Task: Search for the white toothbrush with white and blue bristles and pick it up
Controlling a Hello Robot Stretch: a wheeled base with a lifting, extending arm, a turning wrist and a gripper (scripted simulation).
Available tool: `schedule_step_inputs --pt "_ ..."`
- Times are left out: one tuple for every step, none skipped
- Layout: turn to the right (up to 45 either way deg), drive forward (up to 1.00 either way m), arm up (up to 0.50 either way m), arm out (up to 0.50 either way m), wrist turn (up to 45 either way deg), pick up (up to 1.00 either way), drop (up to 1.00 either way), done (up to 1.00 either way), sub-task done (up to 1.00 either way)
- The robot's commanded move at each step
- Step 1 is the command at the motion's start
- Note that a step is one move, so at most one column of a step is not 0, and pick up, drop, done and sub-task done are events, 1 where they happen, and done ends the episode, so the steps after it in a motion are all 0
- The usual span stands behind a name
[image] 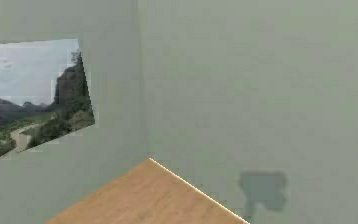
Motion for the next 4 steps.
schedule_step_inputs --pt "-3.0 0.0 0.0 0.0 0.0 0.0 0.0 0.0 0.0" --pt "45.0 0.0 0.0 0.0 0.0 0.0 0.0 0.0 0.0" --pt "0.0 0.75 0.0 0.0 0.0 0.0 0.0 0.0 0.0" --pt "0.0 0.0 0.5 0.0 0.0 0.0 0.0 0.0 0.0"
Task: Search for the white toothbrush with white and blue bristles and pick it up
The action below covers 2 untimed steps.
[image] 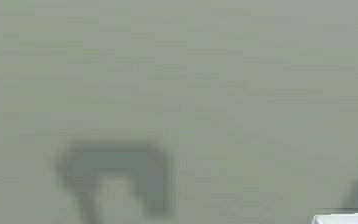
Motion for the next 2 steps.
schedule_step_inputs --pt "0.0 0.0 0.14 0.0 0.0 0.0 0.0 0.0 0.0" --pt "0.0 0.0 0.0 0.1 0.0 0.0 0.0 0.0 0.0"
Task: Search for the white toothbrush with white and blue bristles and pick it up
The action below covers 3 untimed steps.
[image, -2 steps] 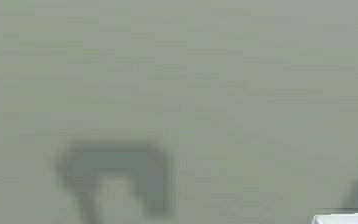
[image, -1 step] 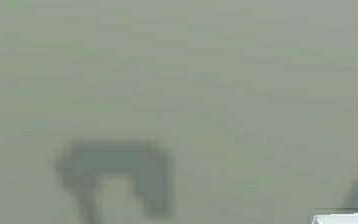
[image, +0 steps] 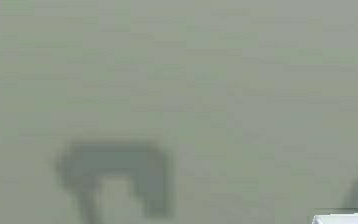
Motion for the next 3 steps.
schedule_step_inputs --pt "0.0 0.0 0.0 0.0 45.0 0.0 0.0 0.0 0.0" --pt "0.0 0.0 0.0 0.0 45.0 0.0 0.0 0.0 0.0" --pt "0.0 0.0 0.0 0.0 45.0 0.0 0.0 0.0 0.0"
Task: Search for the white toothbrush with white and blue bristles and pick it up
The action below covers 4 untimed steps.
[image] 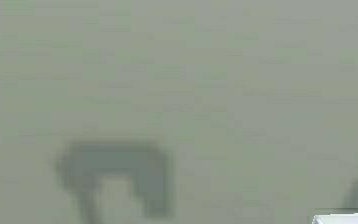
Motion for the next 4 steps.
schedule_step_inputs --pt "0.0 0.0 0.0 0.0 39.0 0.0 0.0 0.0 0.0" --pt "0.0 0.0 -0.3 0.0 0.0 0.0 0.0 0.0 0.0" --pt "0.0 0.0 0.0 0.0 0.0 1.0 0.0 0.0 0.0" --pt "0.0 0.0 0.1 0.0 0.0 0.0 0.0 0.0 0.0"
